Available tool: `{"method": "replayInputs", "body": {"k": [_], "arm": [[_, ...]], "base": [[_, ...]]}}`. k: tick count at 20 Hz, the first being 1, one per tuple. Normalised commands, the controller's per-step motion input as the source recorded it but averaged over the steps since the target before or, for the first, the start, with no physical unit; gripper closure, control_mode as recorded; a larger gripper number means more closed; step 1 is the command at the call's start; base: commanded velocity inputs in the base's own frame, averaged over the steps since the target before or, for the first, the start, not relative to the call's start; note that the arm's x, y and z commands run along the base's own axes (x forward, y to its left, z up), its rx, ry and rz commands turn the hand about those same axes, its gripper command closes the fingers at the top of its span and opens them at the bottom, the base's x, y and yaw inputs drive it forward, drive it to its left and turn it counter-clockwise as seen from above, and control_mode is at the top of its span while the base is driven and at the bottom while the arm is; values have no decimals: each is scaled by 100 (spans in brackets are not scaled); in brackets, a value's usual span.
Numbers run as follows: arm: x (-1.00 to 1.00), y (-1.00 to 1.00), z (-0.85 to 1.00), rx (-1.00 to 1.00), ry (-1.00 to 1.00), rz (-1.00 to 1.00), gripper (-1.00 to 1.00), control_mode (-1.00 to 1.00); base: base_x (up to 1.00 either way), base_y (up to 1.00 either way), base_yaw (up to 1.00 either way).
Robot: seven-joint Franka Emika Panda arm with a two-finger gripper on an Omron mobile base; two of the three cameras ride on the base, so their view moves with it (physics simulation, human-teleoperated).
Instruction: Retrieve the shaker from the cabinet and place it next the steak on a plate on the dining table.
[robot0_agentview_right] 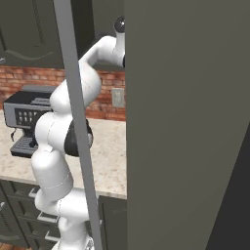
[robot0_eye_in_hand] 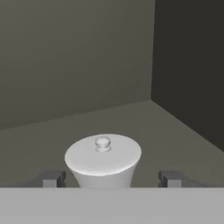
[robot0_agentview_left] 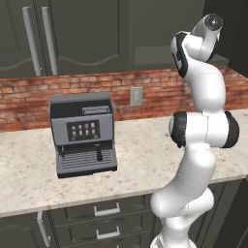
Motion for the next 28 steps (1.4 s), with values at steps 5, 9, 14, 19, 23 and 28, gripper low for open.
{"method": "replayInputs", "body": {"k": [5, 9, 14, 19, 23, 28], "arm": [[-1, 3, -8, 0, 0, 0, 100, -100], [-25, 14, -25, -1, 0, 1, 100, -100], [-92, 43, -32, -4, -1, 2, 100, -100], [-100, 71, -15, -4, -3, 1, 100, -100], [-100, 65, -13, -1, -10, 2, 100, -100], [-100, 33, 0, 0, -12, 5, 100, -100]], "base": [[0, 0, 0], [0, 0, 0], [0, 0, 0], [0, 0, 0], [0, 0, 0], [0, 0, 0]]}}
